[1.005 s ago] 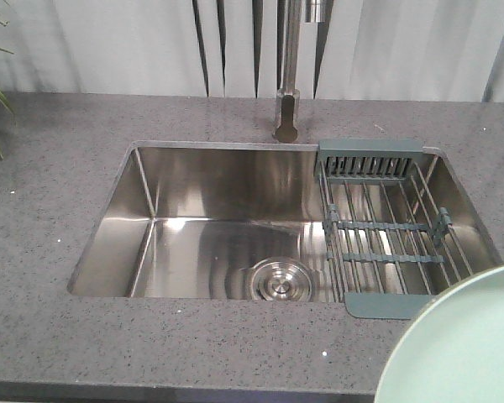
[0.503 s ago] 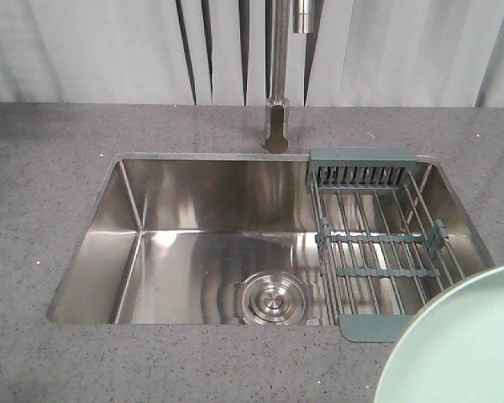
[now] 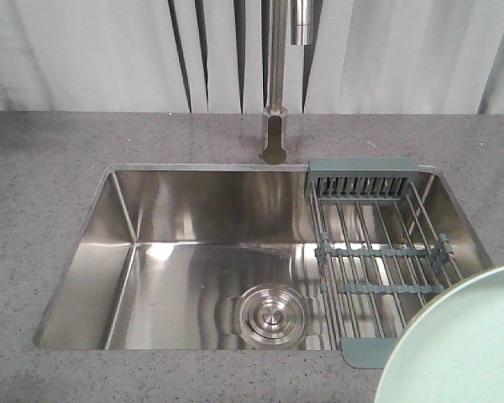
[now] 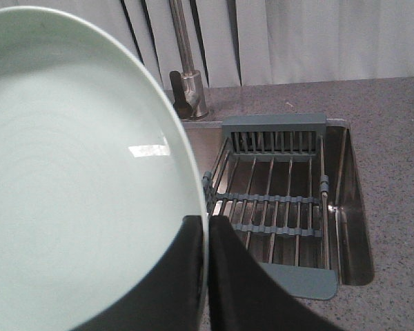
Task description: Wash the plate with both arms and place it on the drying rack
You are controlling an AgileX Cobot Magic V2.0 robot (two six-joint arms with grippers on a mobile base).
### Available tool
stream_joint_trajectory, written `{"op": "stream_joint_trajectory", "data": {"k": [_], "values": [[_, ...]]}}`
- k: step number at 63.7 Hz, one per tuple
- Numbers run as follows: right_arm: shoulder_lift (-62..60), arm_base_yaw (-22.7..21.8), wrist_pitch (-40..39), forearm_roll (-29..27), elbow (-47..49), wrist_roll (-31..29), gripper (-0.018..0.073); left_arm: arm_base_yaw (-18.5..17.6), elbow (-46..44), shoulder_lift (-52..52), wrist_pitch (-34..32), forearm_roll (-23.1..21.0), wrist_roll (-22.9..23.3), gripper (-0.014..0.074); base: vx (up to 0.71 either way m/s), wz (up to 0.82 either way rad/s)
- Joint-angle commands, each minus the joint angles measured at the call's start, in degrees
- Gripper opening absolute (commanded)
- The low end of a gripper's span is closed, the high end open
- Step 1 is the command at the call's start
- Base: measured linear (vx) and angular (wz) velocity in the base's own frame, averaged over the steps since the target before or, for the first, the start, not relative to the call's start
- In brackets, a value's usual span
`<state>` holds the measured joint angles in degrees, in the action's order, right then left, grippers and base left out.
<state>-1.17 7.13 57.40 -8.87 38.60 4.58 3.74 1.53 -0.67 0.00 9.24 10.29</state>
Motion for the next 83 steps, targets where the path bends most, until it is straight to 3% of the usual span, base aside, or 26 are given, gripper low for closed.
{"op": "stream_joint_trajectory", "data": {"k": [1,83], "values": [[0.23,-0.17,-4.80,-0.22,1.28,-0.03,-0.0002,-0.41,0.89,-0.85,-3.91,-0.56,0.17,-0.0006,0.06,0.01],[0.23,-0.17,-4.80,-0.22,1.28,-0.03,-0.0002,-0.41,0.89,-0.85,-3.91,-0.56,0.17,-0.0006,0.04,-0.01]]}}
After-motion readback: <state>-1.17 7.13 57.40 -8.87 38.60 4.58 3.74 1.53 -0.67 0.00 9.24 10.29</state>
